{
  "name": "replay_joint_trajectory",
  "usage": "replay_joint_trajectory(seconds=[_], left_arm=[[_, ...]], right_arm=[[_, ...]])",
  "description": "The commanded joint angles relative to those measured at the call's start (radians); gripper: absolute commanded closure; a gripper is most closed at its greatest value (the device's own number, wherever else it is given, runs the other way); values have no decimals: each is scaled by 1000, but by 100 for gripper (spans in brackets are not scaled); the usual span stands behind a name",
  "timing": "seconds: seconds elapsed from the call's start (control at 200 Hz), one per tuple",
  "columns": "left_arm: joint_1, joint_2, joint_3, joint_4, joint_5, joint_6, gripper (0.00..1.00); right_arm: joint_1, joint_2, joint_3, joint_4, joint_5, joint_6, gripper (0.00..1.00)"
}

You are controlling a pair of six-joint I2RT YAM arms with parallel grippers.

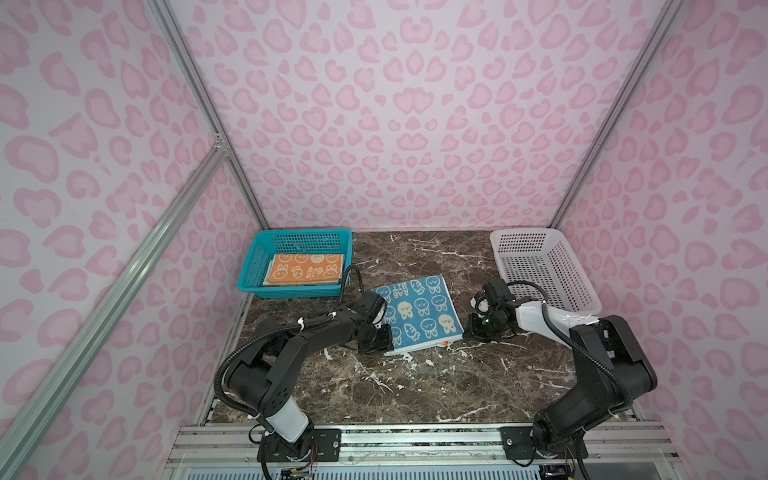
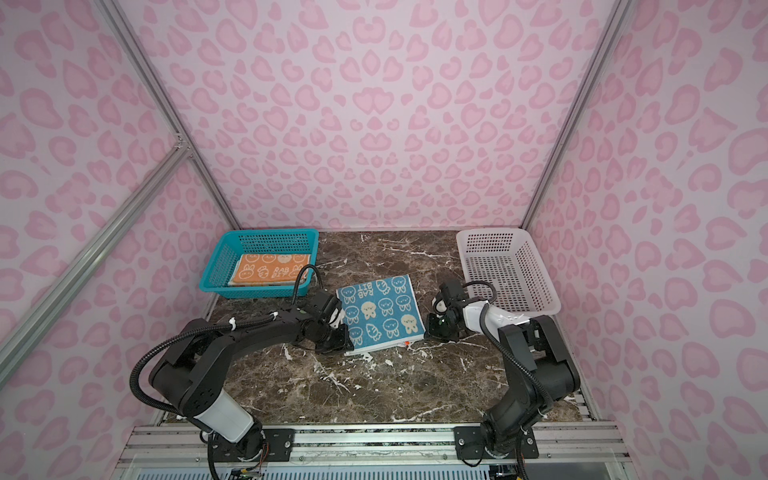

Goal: Fold and stack the towels
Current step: 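Lay the folded edge down on the towel and open both grippers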

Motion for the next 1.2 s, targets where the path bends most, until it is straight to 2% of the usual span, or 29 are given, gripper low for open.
replay_joint_trajectory(seconds=[0.0,0.085,0.115,0.34,0.425,0.505,0.535,0.685,0.835,1.045,1.2], left_arm=[[-1,-15,10,-70,-57,5,68],[-1,-28,13,-73,-62,5,65],[-1,-31,15,-75,-64,5,60],[-2,-52,38,-87,-60,3,44],[-2,-61,43,-87,-57,-2,17],[-2,-77,52,-100,-68,-5,8],[-2,-84,59,-109,-79,-6,0],[-1,-151,82,-122,-113,-22,2],[4,-212,84,-5,-47,-109,2],[-3,-197,23,230,26,-276,2],[-9,-144,-7,260,44,-286,2]], right_arm=[[8,-7,1,-30,29,0,80],[12,-15,4,-36,33,-2,77],[13,-17,5,-38,33,-2,75],[25,-67,18,-65,39,-4,57],[30,-97,26,-68,28,1,49],[31,-140,21,-35,-19,14,42],[33,-154,20,-22,-36,22,39],[47,-179,21,54,-128,45,21],[51,-150,-15,190,-210,113,12],[95,-81,-61,357,-251,200,9],[110,-34,-89,415,-254,225,7]])
